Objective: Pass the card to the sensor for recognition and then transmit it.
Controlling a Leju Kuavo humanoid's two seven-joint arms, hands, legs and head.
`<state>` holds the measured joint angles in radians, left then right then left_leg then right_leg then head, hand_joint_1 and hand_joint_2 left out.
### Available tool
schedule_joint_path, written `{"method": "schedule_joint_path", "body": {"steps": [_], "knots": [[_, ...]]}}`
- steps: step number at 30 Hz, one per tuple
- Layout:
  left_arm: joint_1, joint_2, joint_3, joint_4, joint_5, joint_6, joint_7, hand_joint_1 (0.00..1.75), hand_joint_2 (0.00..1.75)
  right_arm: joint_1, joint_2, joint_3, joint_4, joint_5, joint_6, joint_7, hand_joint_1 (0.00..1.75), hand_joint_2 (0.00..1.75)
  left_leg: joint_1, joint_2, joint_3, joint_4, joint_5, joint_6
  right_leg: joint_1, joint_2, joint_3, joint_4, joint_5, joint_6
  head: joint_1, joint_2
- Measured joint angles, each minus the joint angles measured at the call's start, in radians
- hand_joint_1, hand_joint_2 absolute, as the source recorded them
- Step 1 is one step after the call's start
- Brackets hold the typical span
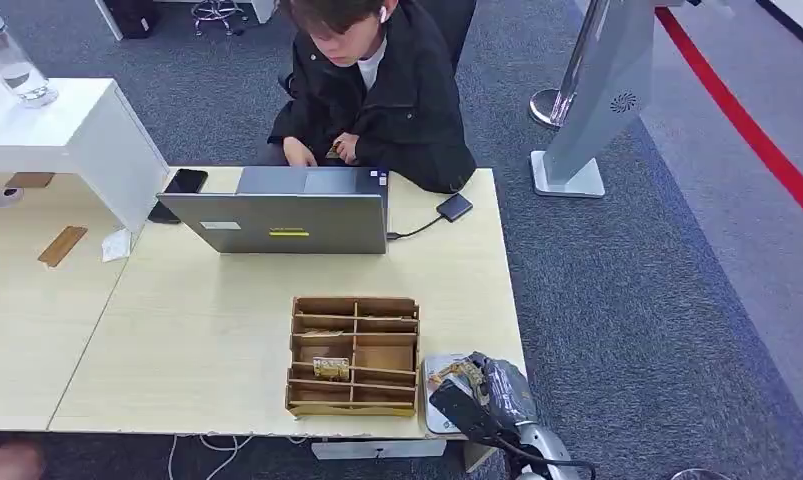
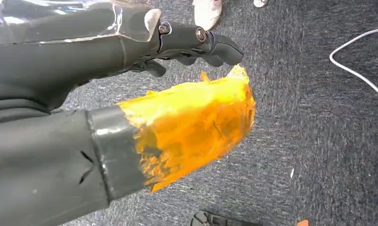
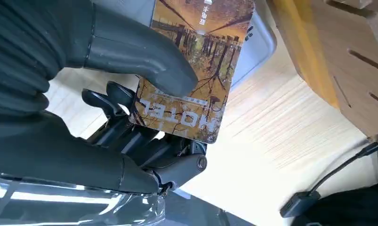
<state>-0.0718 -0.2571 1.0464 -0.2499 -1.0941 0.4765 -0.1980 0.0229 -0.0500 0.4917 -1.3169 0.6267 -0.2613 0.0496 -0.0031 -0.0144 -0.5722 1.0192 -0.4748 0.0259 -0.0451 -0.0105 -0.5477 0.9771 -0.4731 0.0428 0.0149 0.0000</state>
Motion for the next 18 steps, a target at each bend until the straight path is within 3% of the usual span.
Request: {"method": "schedule_joint_path", "body": {"steps": [18], "knots": [[0.001,-0.001,0.0,0.0,0.011,-0.004,0.005,0.0,0.0,0.017,0.005,-0.039,-0.078,0.115,-0.058,0.0,1.75,1.75,0.0,0.0,0.0,0.0,0.0,0.0,0.0,0.0,0.0,0.0,0.0,0.0,0.0,0.0]]}}
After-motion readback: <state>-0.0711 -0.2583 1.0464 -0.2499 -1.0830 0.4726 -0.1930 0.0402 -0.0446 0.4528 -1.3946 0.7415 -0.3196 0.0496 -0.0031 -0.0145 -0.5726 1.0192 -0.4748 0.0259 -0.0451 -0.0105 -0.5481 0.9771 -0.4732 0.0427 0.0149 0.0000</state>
